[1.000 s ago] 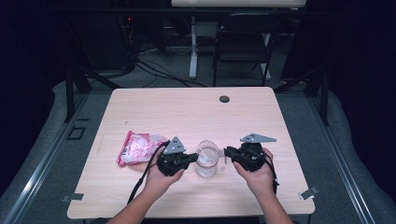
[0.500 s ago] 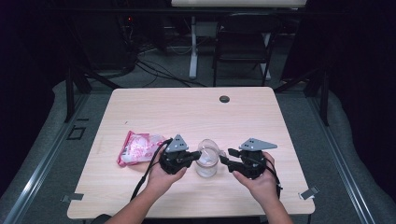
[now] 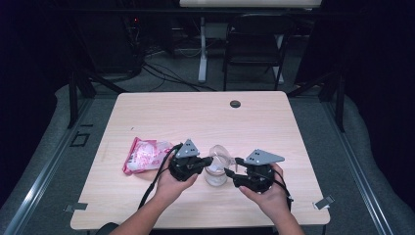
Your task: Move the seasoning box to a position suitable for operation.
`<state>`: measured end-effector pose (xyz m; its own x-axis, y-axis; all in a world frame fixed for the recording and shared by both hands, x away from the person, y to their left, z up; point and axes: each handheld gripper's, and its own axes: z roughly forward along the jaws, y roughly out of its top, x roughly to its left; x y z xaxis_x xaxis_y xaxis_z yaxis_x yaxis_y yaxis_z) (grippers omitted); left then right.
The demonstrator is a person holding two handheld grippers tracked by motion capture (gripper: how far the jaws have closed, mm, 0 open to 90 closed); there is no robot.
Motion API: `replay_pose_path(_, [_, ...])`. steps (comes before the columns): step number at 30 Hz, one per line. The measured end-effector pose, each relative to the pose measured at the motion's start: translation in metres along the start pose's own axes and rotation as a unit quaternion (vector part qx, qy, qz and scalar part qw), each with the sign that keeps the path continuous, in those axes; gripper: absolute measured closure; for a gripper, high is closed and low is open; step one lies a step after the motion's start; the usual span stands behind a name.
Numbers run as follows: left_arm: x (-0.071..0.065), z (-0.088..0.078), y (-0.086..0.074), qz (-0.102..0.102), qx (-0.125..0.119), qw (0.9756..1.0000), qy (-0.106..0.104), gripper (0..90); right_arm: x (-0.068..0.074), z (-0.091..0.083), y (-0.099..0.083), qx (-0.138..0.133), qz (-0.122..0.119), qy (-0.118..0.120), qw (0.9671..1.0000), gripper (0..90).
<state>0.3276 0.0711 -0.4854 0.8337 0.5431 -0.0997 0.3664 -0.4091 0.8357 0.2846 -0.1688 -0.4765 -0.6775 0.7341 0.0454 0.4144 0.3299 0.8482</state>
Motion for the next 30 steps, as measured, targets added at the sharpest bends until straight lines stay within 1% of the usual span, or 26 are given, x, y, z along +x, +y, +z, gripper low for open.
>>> replay_pose_path(5, [-0.001, -0.001, 0.001, -0.002, -0.004, 1.0, 0.003, 88.8, 0.007, 0.002, 0.001, 0.002, -0.021, 0.001, 0.9998, 44.0])
replay_pose_path(7, [-0.001, -0.002, 0.001, -0.004, -0.005, 1.0, 0.001, 88.3, 0.01, 0.004, 0.001, 0.008, -0.028, -0.005, 0.9996, 43.5])
replay_pose_path(10, [-0.002, -0.003, 0.002, -0.005, -0.005, 1.0, -0.001, 87.2, 0.014, 0.01, 0.0, 0.011, -0.045, -0.021, 0.9987, 44.0])
replay_pose_path(11, [-0.002, -0.003, 0.002, -0.005, -0.005, 1.0, -0.001, 86.7, 0.014, 0.01, 0.0, 0.011, -0.045, -0.021, 0.9987, 44.0])
replay_pose_path(13, [-0.002, -0.003, 0.002, -0.004, -0.004, 1.0, 0.0, 86.2, 0.017, 0.016, -0.001, 0.019, -0.06, -0.041, 0.9971, 44.8])
replay_pose_path(14, [-0.002, -0.003, 0.002, -0.003, -0.005, 1.0, 0.001, 85.9, 0.018, 0.018, -0.001, 0.021, -0.064, -0.048, 0.9966, 45.5])
replay_pose_path(15, [-0.003, -0.003, 0.002, -0.003, -0.005, 1.0, 0.001, 85.0, 0.019, 0.022, -0.002, 0.021, -0.064, -0.058, 0.9961, 46.4])
replay_pose_path(18, [-0.004, -0.002, 0.001, 0.002, -0.003, 1.0, 0.004, 83.5, 0.019, 0.024, -0.003, 0.02, -0.066, -0.069, 0.9952, 49.4])
replay_pose_path(21, [-0.004, -0.001, 0.0, 0.008, 0.001, 0.9999, 0.011, 80.2, 0.017, 0.024, -0.003, 0.018, -0.06, -0.068, 0.9957, 49.8])
replay_pose_path(24, [-0.003, 0.002, -0.002, 0.005, 0.002, 0.9998, 0.02, 74.3, 0.016, 0.023, -0.003, 0.018, -0.059, -0.067, 0.9959, 50.0])
replay_pose_path(27, [0.0, 0.005, -0.006, -0.005, 0.006, 0.9994, 0.033, 68.2, 0.015, 0.023, -0.003, 0.016, -0.054, -0.064, 0.9963, 49.8])
replay_pose_path(28, [0.0, 0.005, -0.006, -0.005, 0.006, 0.9994, 0.033, 67.0, 0.015, 0.023, -0.003, 0.015, -0.053, -0.064, 0.9965, 49.9])
replay_pose_path(29, [0.003, 0.008, -0.008, -0.009, 0.014, 0.999, 0.04, 65.7, 0.014, 0.023, -0.004, 0.014, -0.051, -0.062, 0.9967, 49.8])
replay_pose_path(30, [0.004, 0.01, -0.01, -0.013, 0.013, 0.9989, 0.043, 64.8, 0.014, 0.023, -0.004, 0.014, -0.05, -0.063, 0.9967, 49.9])
